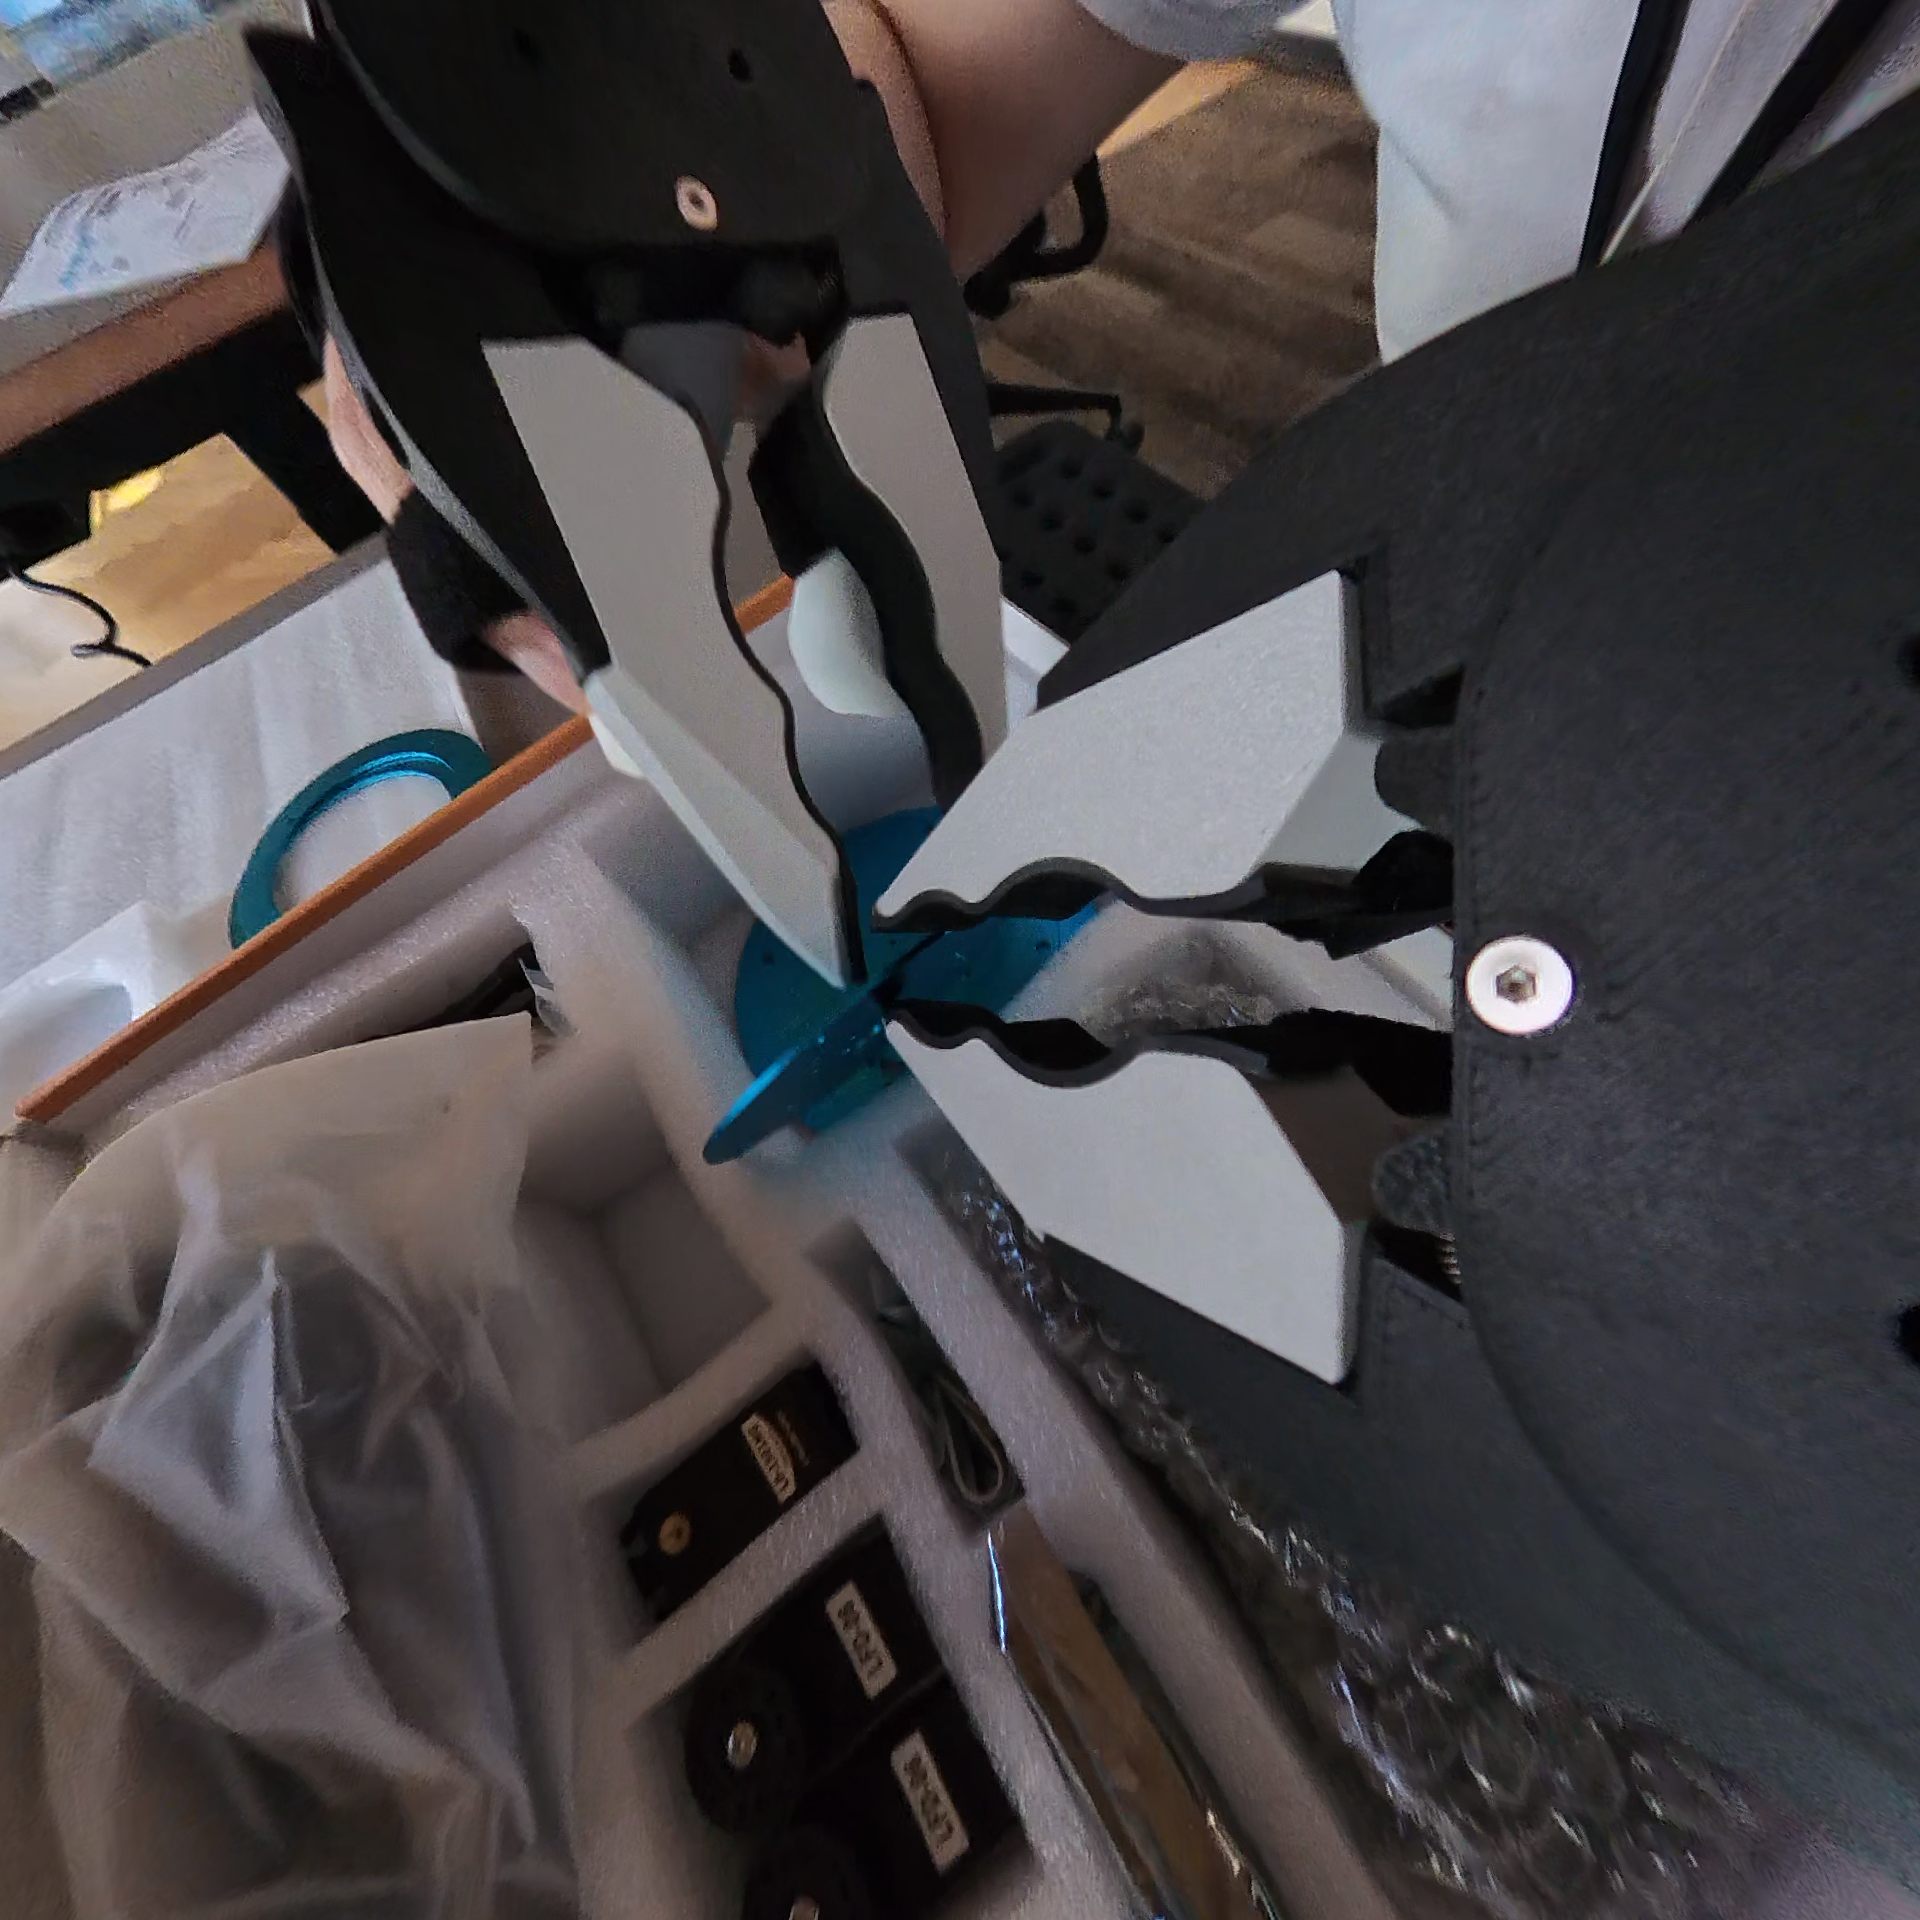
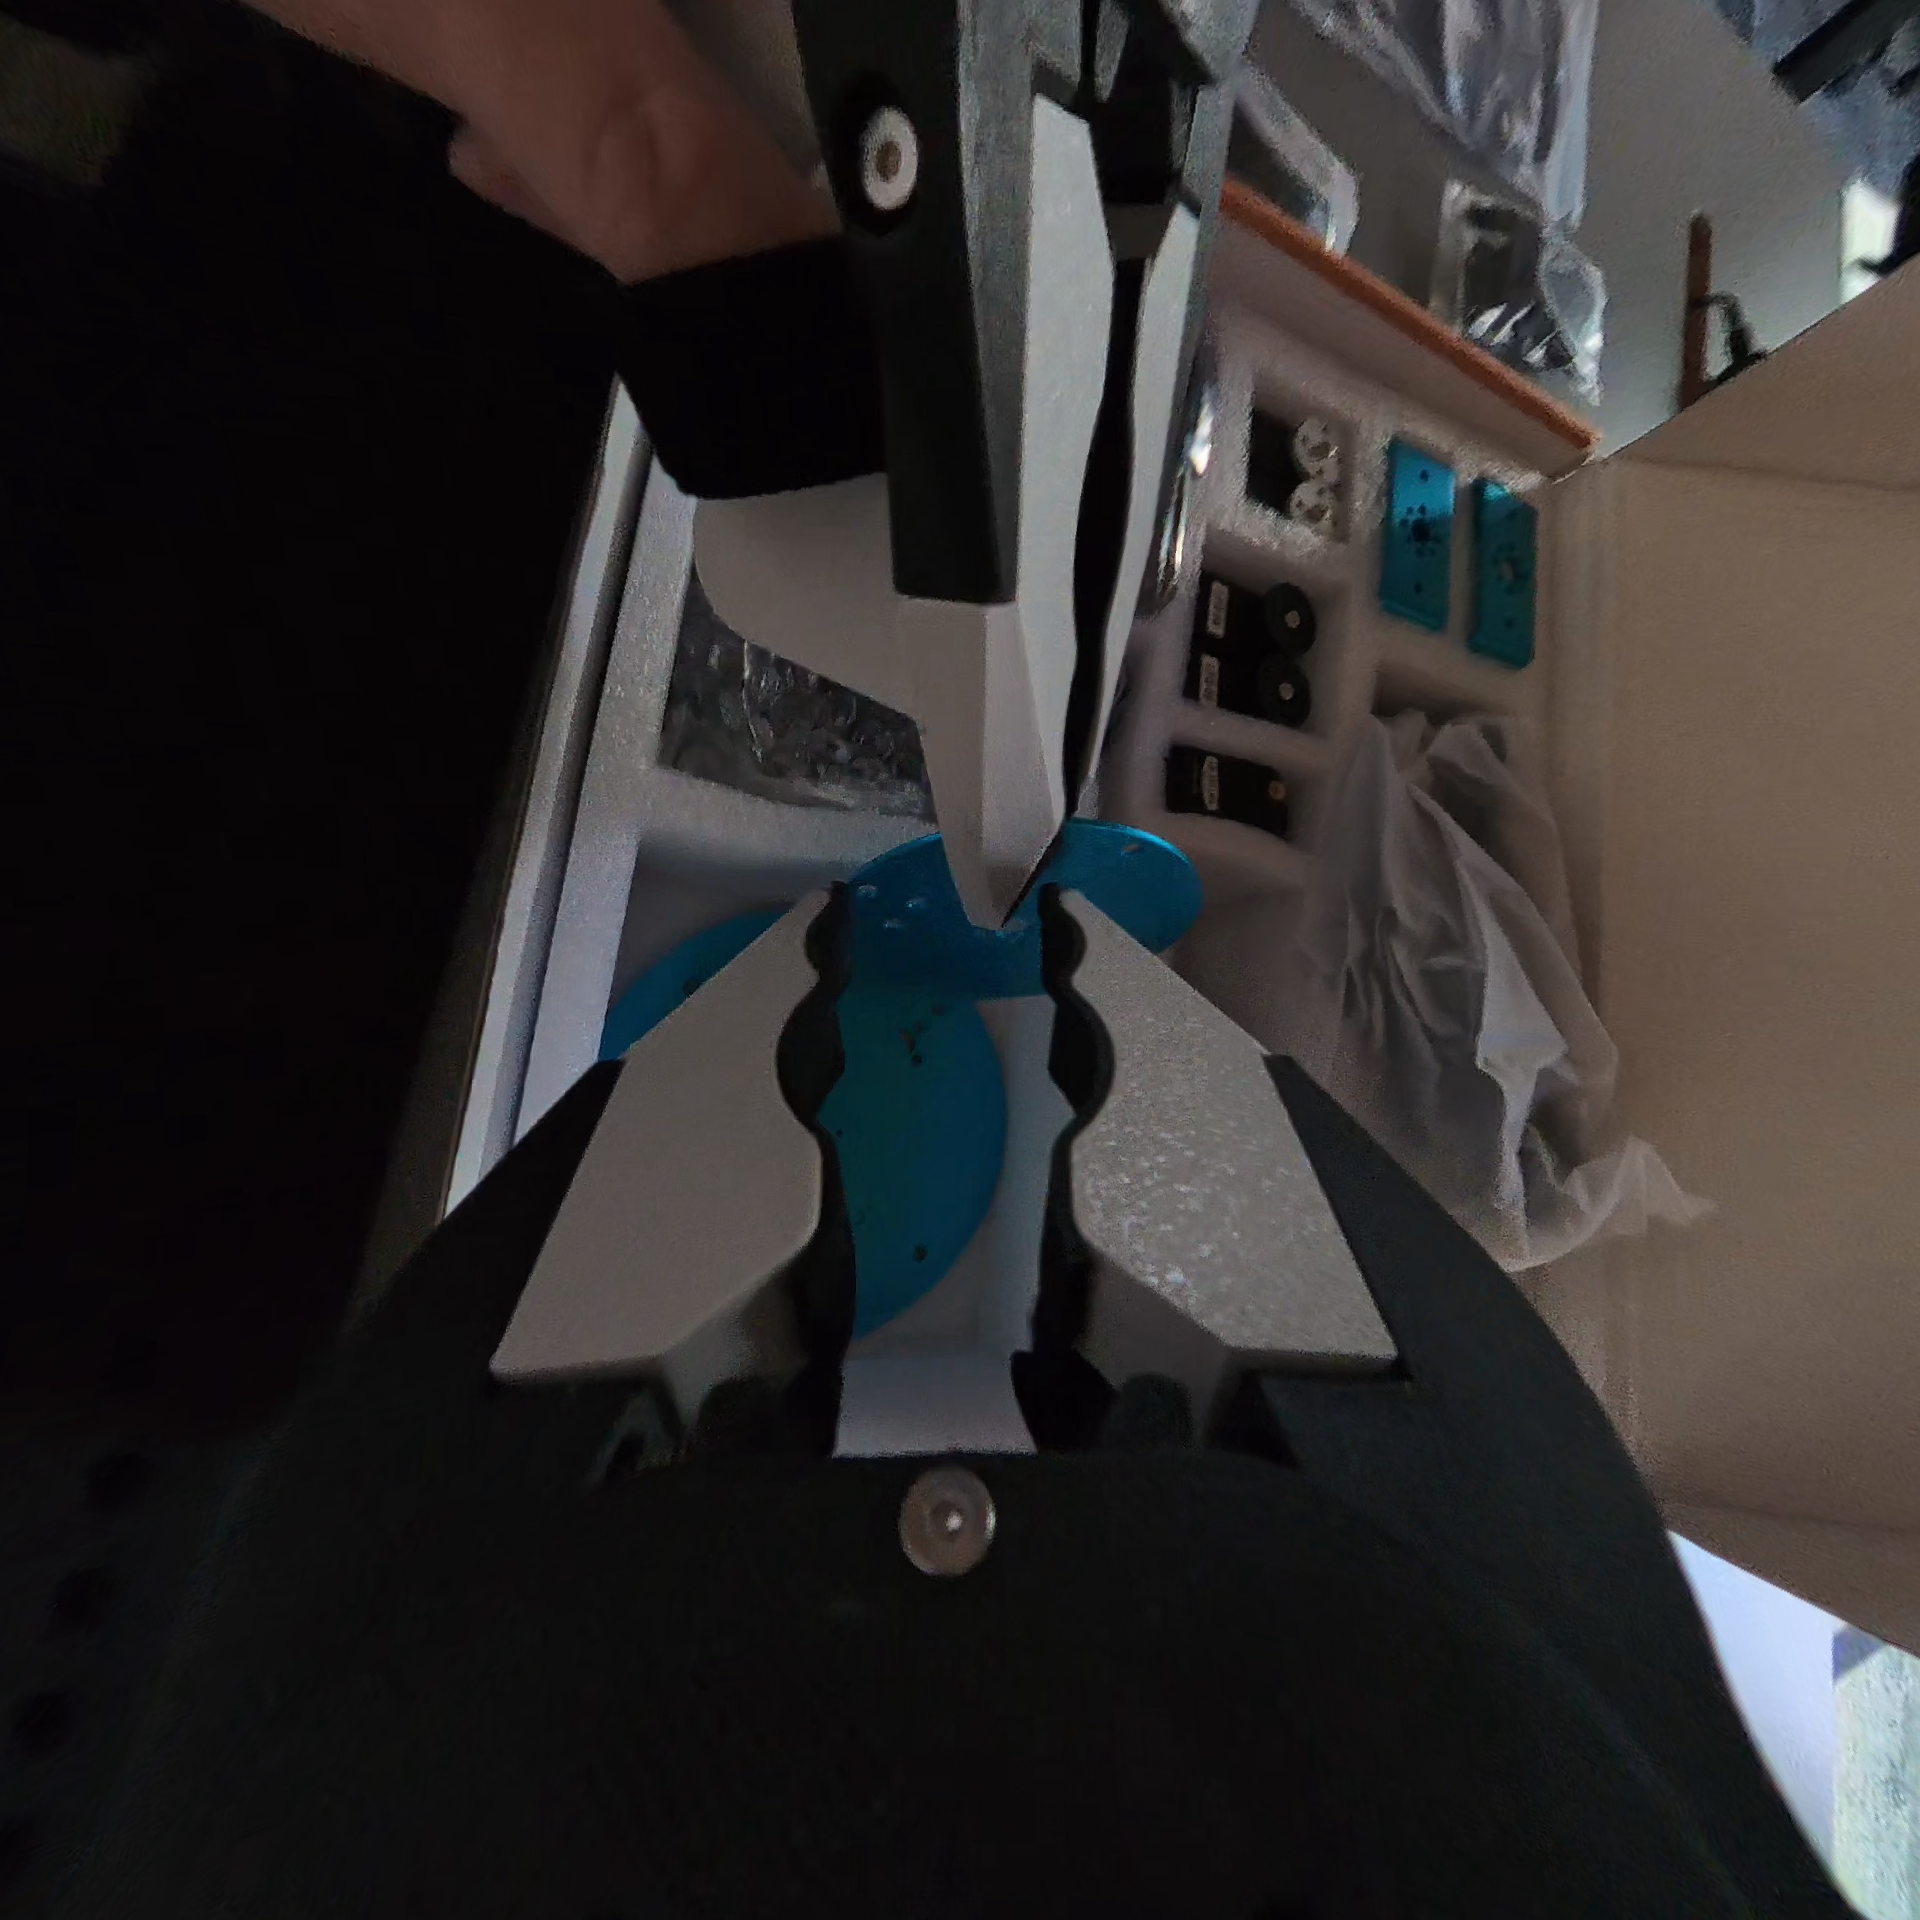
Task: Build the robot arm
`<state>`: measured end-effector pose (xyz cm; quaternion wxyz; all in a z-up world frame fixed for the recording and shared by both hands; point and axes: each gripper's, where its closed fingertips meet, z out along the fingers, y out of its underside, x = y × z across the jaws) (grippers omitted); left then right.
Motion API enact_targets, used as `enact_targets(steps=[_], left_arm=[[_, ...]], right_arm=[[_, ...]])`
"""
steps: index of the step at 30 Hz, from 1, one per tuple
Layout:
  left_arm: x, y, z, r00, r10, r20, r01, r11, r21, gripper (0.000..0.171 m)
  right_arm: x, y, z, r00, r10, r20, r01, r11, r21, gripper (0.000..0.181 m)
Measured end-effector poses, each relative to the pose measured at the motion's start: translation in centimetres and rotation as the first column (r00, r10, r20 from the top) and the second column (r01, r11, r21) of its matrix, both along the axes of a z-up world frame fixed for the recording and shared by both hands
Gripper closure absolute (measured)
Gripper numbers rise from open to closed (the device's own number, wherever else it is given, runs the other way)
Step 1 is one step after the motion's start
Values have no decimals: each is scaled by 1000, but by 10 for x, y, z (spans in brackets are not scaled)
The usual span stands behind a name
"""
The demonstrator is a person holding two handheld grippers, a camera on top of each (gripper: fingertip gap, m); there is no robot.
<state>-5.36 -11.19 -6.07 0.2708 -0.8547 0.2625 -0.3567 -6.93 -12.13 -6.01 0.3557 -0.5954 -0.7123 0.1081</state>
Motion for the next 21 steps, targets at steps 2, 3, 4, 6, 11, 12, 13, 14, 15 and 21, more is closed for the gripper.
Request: enact_targets(steps=[2, 3, 4, 6, 11, 12, 13, 14, 15, 21], left_arm=[[-3, 0, 1, 1000, -20, -23, 21, 1000, 21, 165], [-4, 0, 2, 999, -33, -25, 33, 999, 30, 171], [-4, 0, 5, 999, -49, -10, 50, 998, 42, 171], [-4, -4, 18, 995, -84, 45, 81, 995, 66, 171], [-3, -8, 56, 967, -152, 206, 135, 986, 96, 171], [1, -10, 68, 949, -176, 260, 156, 983, 94, 171], [5, -12, 78, 931, -199, 306, 178, 979, 94, 171], [8, -13, 87, 914, -221, 340, 198, 975, 100, 171], [11, -12, 94, 903, -234, 361, 209, 972, 107, 171], [19, -1, 147, 790, -297, 536, 257, 955, 149, 140]], right_arm=[[4, 10, 9, 996, -49, -69, 53, 997, 60, 146], [11, 15, 11, 993, -81, -85, 85, 995, 50, 136], [17, 19, 14, 985, -119, -126, 120, 993, 5, 131], [27, 18, 25, 945, -197, -261, 137, 964, -230, 122], [58, 30, 52, 766, -457, -452, -4, 699, -715, 135], [60, 32, 58, 734, -483, -477, -52, 660, -749, 137], [58, 24, 65, 727, -472, -499, -125, 623, -772, 142], [57, 14, 71, 734, -451, -508, -187, 585, -790, 154], [57, 8, 77, 729, -448, -517, -228, 553, -801, 171], [122, 21, 130, 630, -584, -511, -352, 372, -859, 181]])
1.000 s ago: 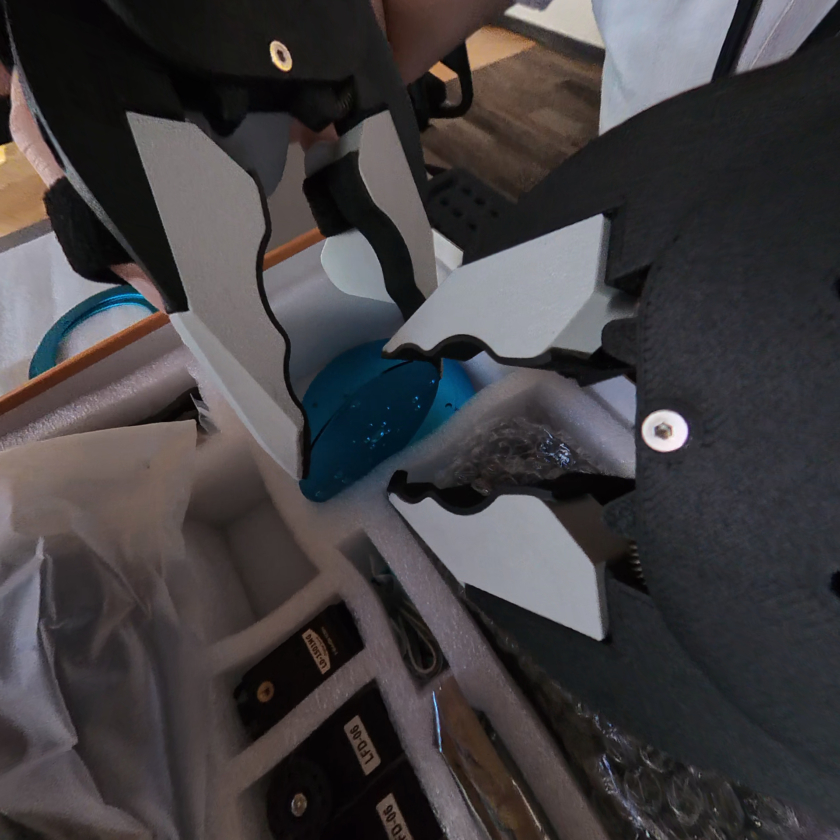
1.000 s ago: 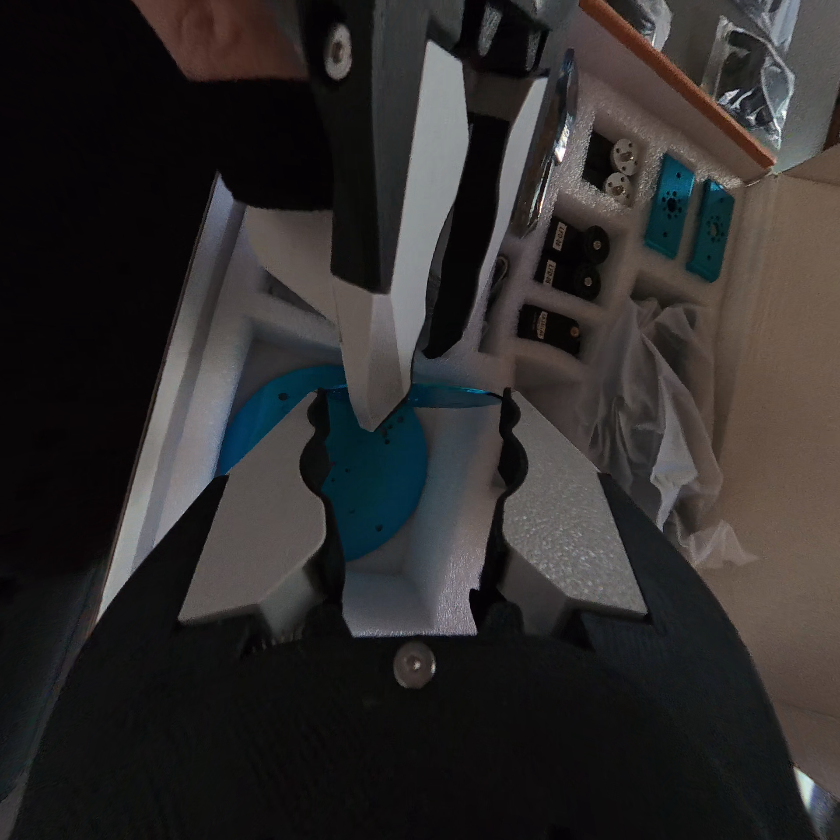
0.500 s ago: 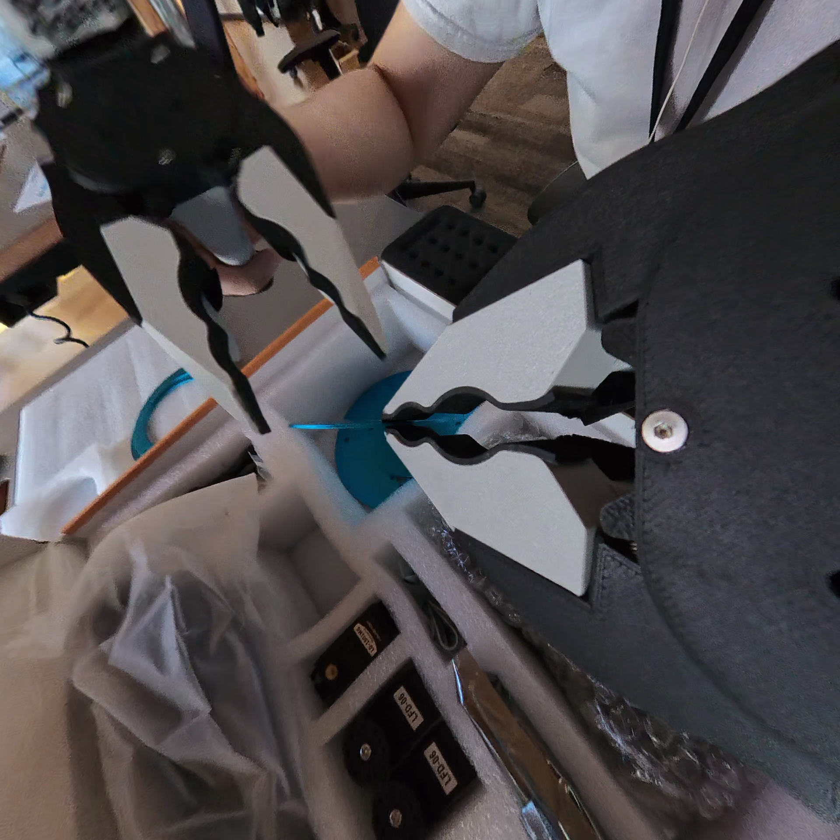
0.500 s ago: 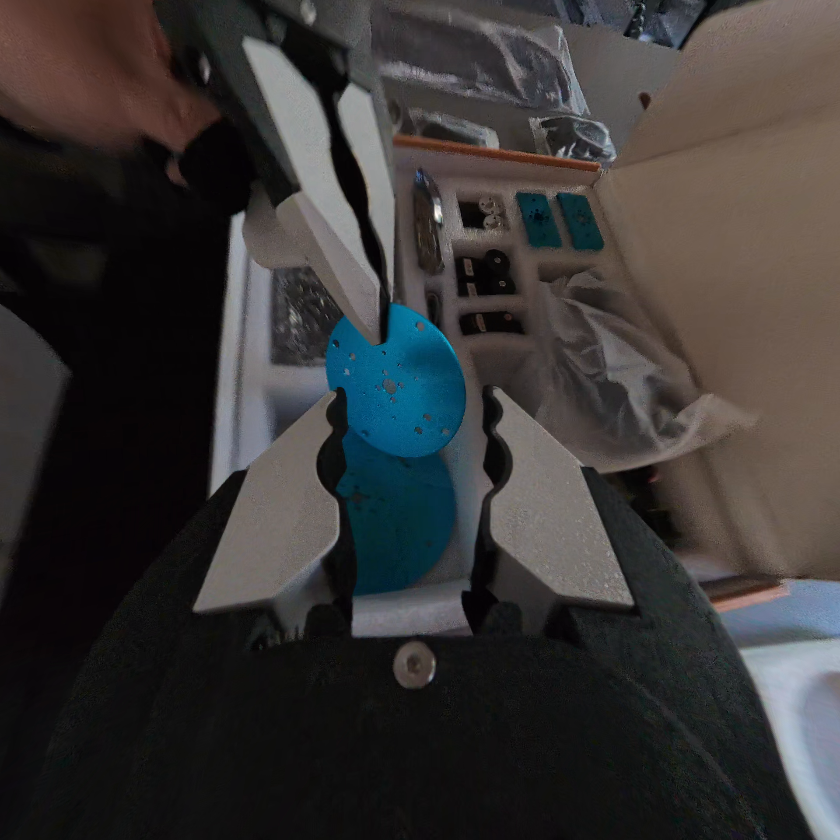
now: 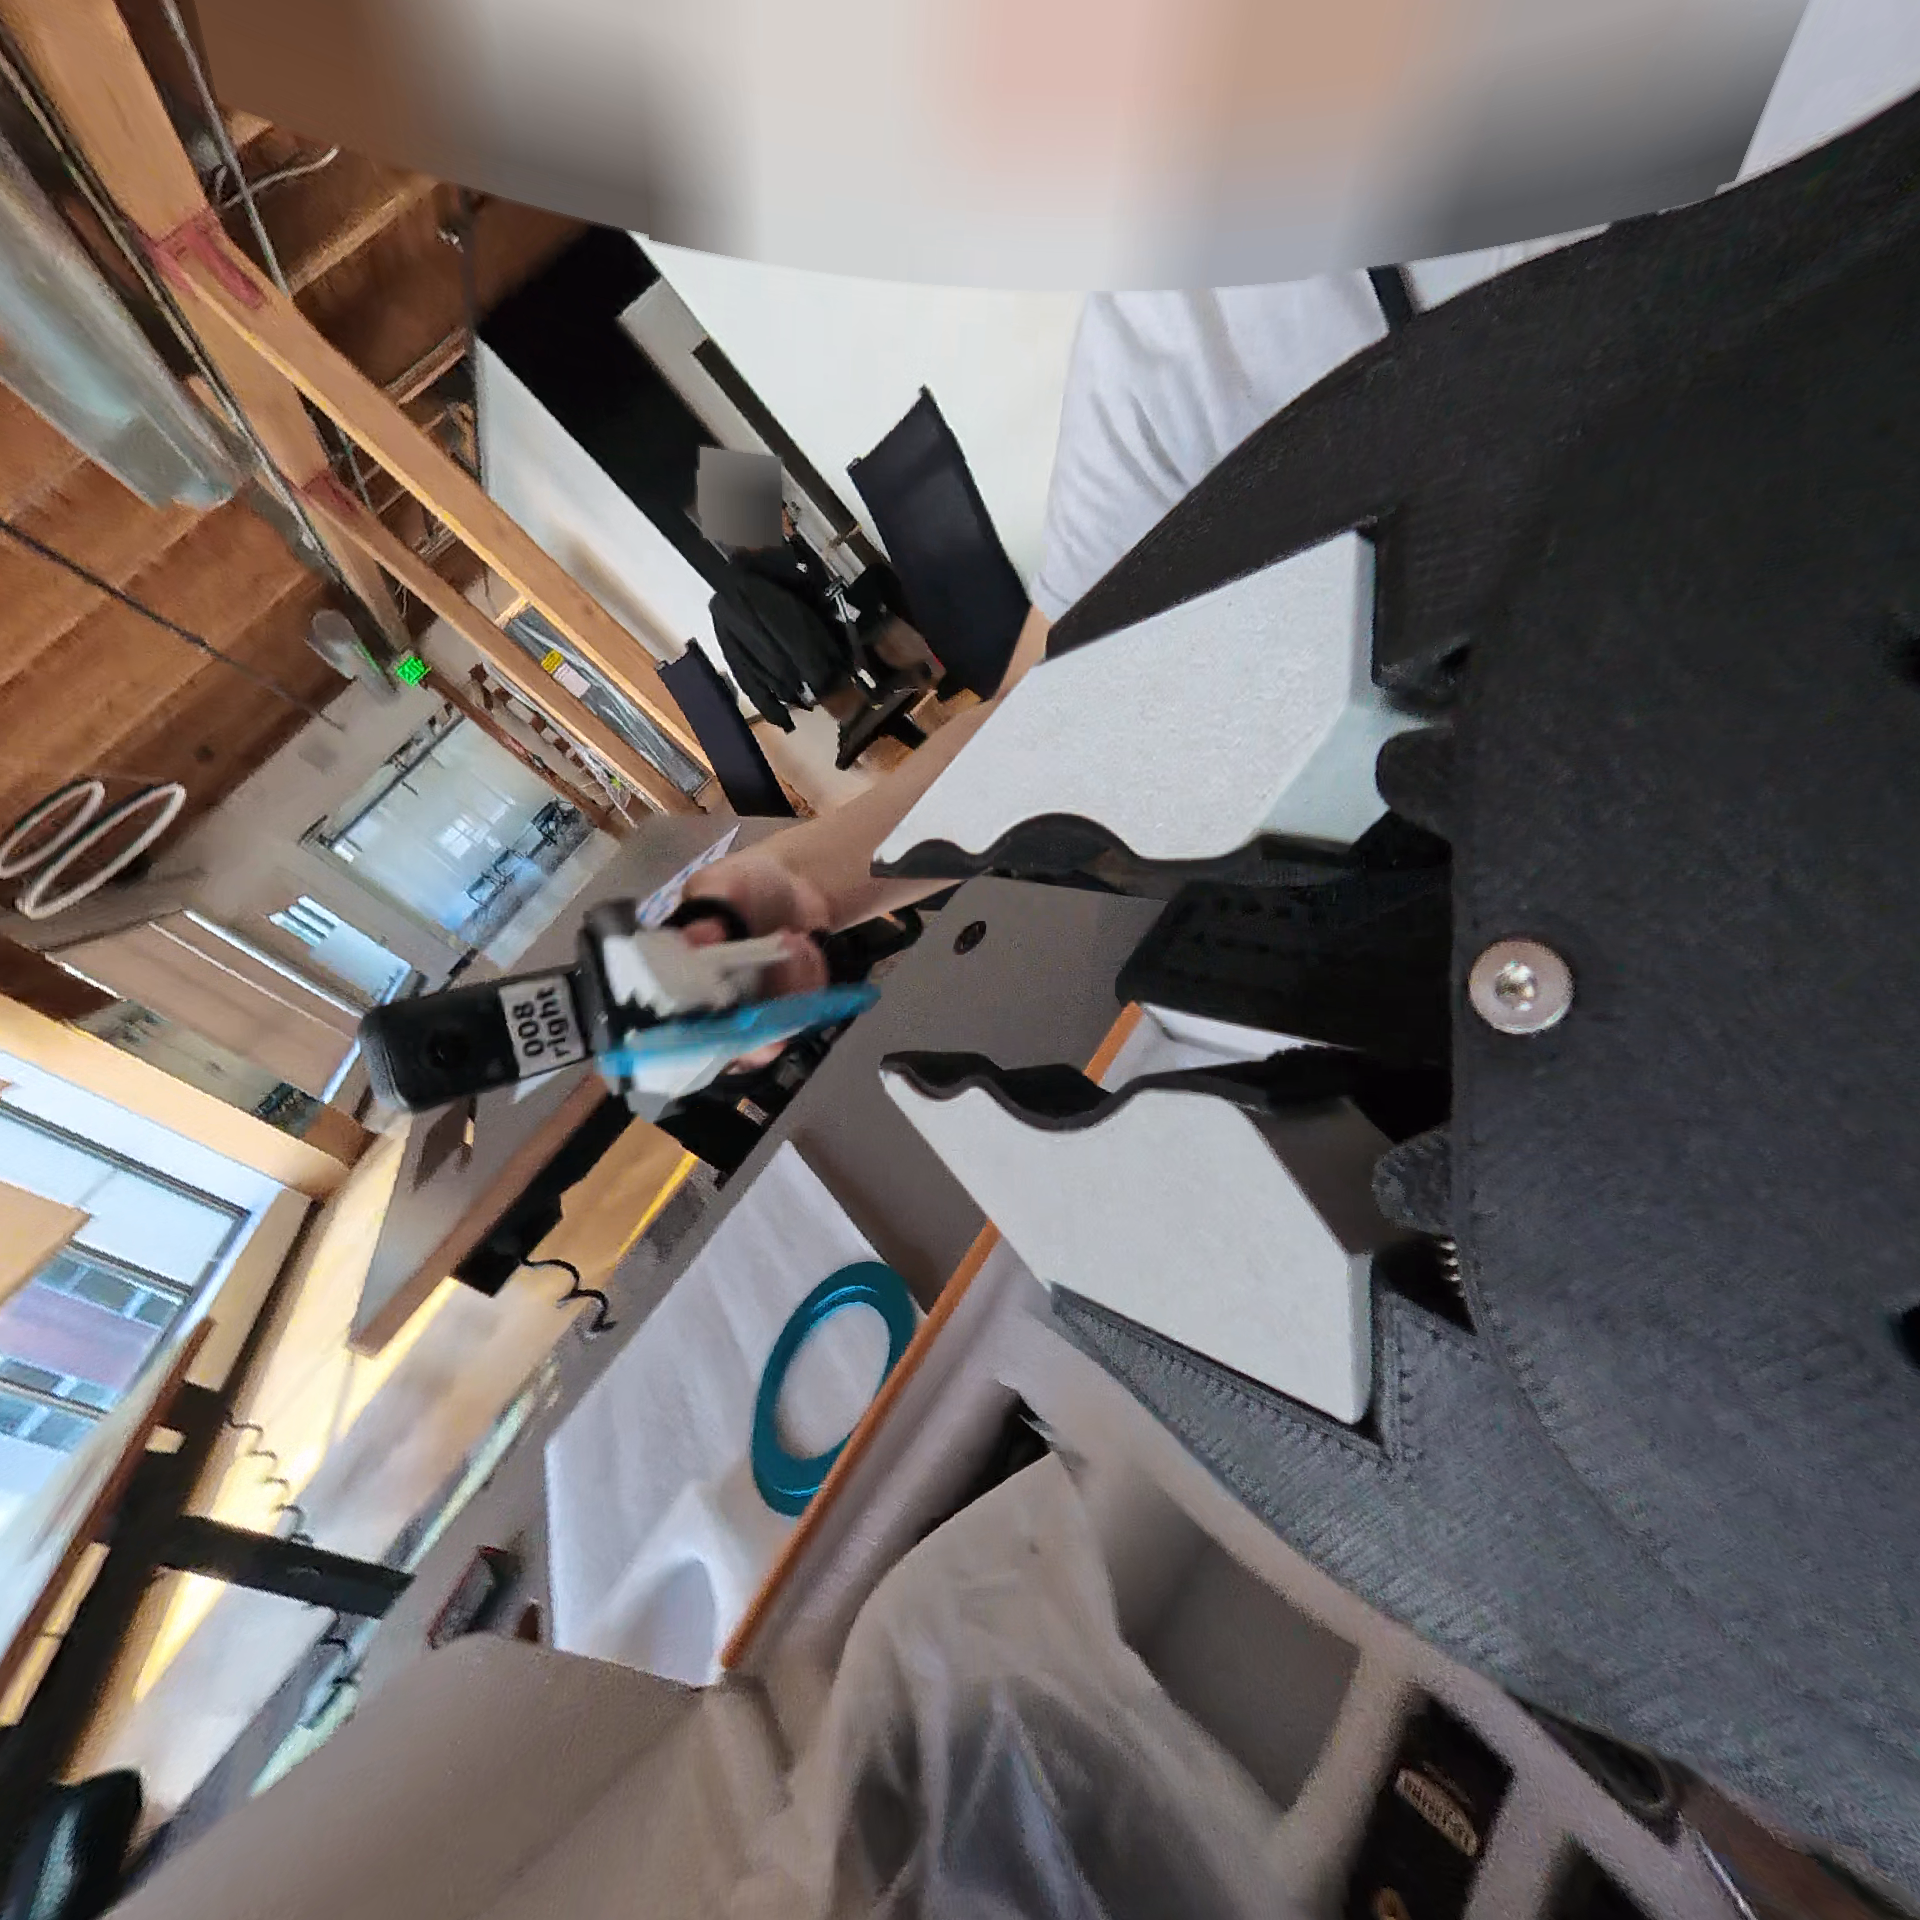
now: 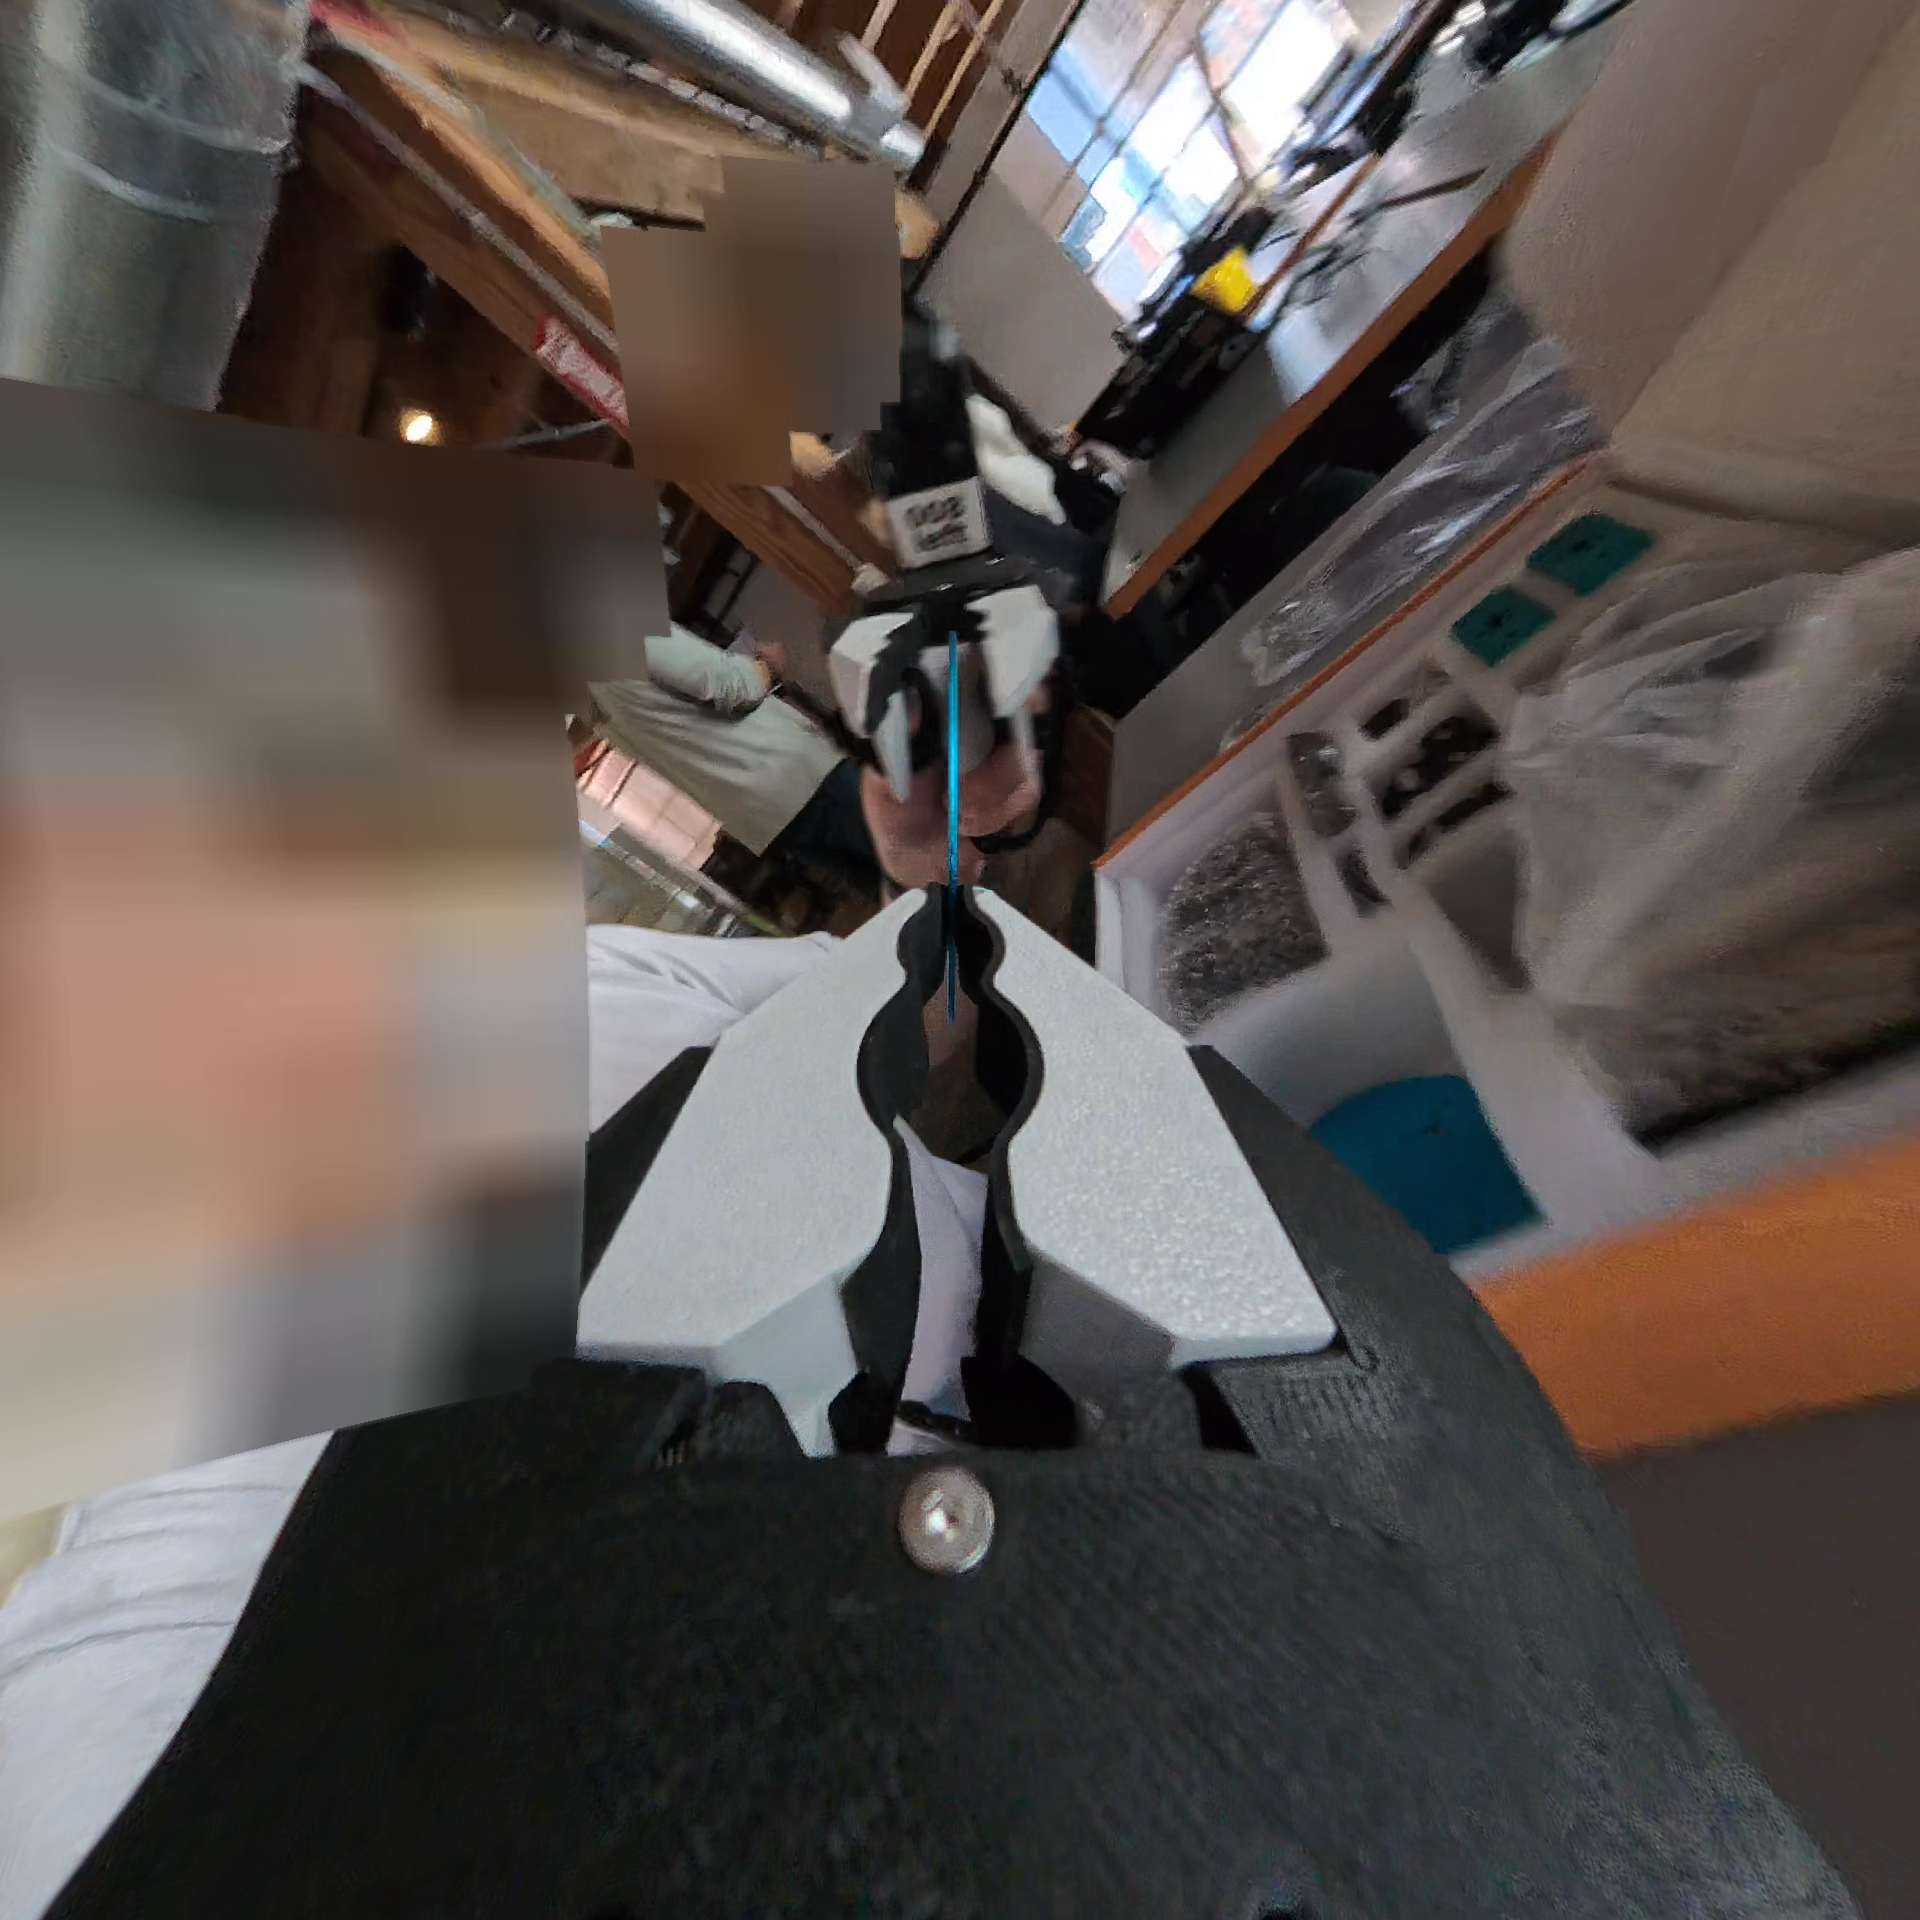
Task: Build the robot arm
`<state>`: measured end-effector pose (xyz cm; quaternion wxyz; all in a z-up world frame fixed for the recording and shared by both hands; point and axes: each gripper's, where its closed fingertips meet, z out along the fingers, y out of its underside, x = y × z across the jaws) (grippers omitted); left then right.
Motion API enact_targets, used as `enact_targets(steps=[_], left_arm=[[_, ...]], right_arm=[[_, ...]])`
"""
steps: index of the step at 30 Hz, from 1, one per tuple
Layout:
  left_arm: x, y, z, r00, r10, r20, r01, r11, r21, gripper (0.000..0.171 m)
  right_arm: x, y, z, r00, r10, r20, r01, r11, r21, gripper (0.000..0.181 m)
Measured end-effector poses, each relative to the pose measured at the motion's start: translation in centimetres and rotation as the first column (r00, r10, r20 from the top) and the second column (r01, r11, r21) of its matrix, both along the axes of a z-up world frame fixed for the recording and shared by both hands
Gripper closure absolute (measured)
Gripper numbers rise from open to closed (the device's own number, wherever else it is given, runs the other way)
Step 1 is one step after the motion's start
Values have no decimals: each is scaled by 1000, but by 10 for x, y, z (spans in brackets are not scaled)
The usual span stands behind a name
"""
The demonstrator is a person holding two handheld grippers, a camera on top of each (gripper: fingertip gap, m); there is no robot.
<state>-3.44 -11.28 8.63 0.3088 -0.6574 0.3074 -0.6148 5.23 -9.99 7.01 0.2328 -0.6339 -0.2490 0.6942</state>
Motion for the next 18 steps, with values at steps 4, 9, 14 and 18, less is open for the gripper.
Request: enact_targets(steps=[4, 9, 14, 18], left_arm=[[-22, -4, 12, 997, 67, -44, -59, 985, 164, 136], [-41, -19, 15, 995, 101, -16, -95, 973, 212, 131], [-49, -26, 6, 994, 90, -58, -79, 980, 180, 133], [-53, -32, 5, 993, 89, -79, -74, 981, 176, 134]], right_arm=[[133, 79, -54, 910, -291, 295, 344, 927, -148, 181], [187, 93, -138, 906, -260, 334, 402, 777, -484, 181], [203, 96, -177, 885, -253, 392, 439, 737, -515, 181], [229, 100, -167, 880, -290, 376, 455, 743, -491, 181]])
